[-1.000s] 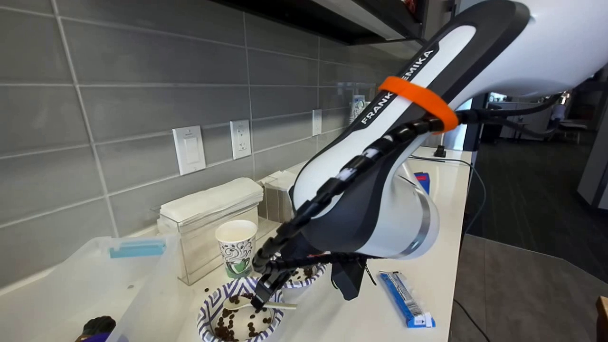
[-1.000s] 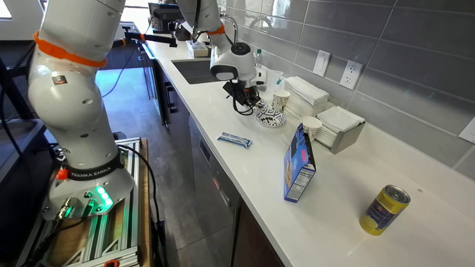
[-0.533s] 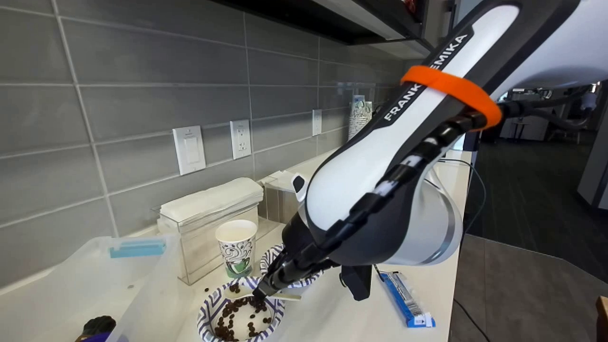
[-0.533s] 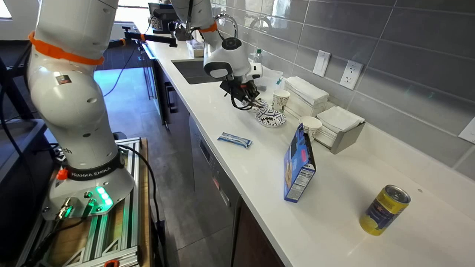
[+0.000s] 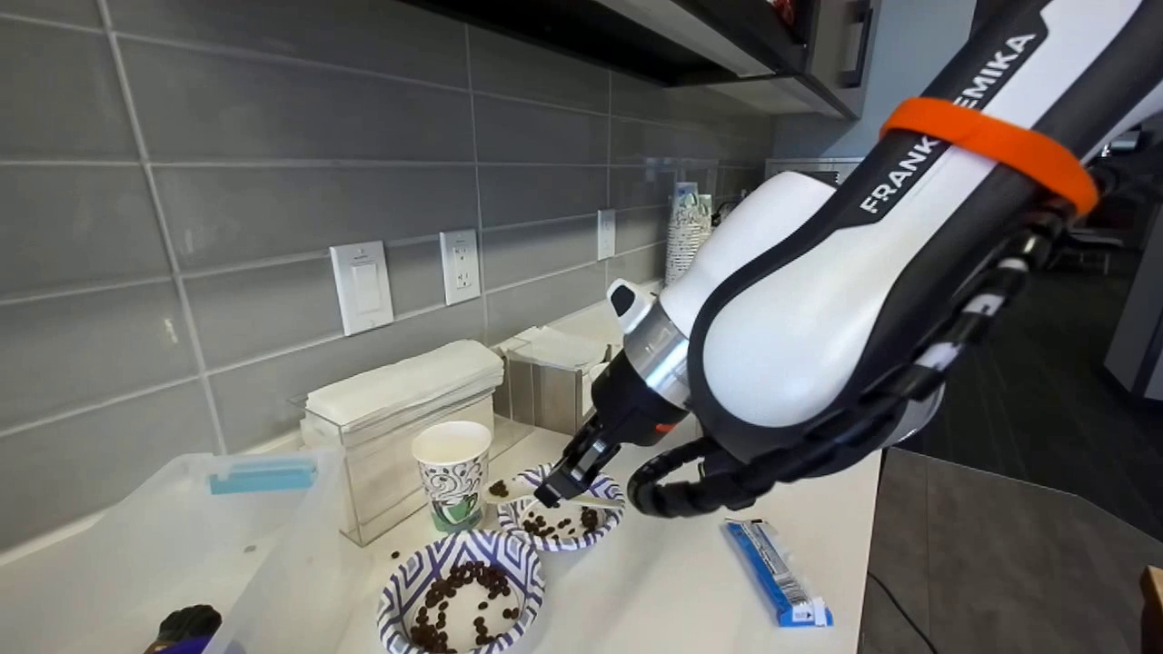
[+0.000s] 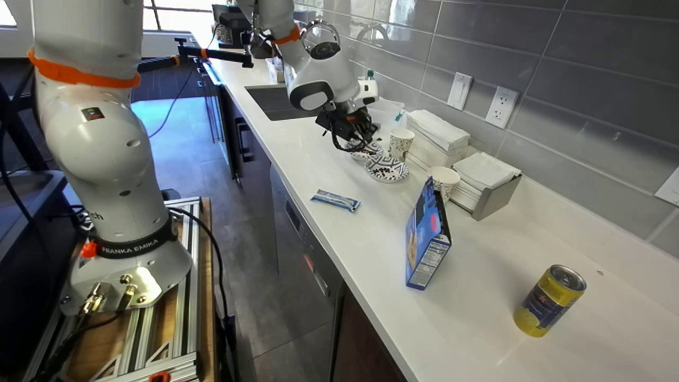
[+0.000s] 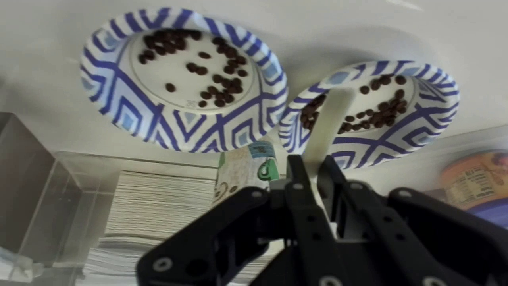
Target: Pick up the spoon, get some of the objects from the bowl on the left and put them in the bowl on the right
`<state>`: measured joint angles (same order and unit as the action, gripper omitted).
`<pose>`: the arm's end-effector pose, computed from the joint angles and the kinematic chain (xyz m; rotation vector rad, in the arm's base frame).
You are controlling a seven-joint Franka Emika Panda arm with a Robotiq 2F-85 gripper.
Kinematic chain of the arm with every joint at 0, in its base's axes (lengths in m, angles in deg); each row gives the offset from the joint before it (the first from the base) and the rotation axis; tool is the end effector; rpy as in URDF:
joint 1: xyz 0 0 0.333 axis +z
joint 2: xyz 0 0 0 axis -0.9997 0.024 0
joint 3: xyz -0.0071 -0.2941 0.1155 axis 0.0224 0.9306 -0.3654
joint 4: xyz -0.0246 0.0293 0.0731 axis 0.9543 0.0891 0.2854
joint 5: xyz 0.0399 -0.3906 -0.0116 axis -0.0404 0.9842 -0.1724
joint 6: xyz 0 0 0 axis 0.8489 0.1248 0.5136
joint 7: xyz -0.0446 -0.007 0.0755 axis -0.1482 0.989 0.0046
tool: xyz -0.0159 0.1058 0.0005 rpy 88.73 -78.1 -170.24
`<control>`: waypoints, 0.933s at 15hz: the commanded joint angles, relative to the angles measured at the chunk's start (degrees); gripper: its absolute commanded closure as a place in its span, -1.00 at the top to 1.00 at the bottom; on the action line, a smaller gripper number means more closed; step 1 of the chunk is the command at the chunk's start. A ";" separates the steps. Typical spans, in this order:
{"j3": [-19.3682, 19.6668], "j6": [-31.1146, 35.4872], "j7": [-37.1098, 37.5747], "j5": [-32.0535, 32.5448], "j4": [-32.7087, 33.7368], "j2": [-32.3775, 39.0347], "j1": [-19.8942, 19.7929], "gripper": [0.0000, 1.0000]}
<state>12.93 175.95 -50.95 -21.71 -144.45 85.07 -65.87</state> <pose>0.5212 0.2045 0.2873 -2.8137 -0.5299 -0.9561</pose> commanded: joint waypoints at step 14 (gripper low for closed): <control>22.32 -2.99 -6.49 4.86 -4.90 -1.71 15.96 -0.93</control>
<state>29.48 174.38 -56.46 -19.35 -148.75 82.89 -54.43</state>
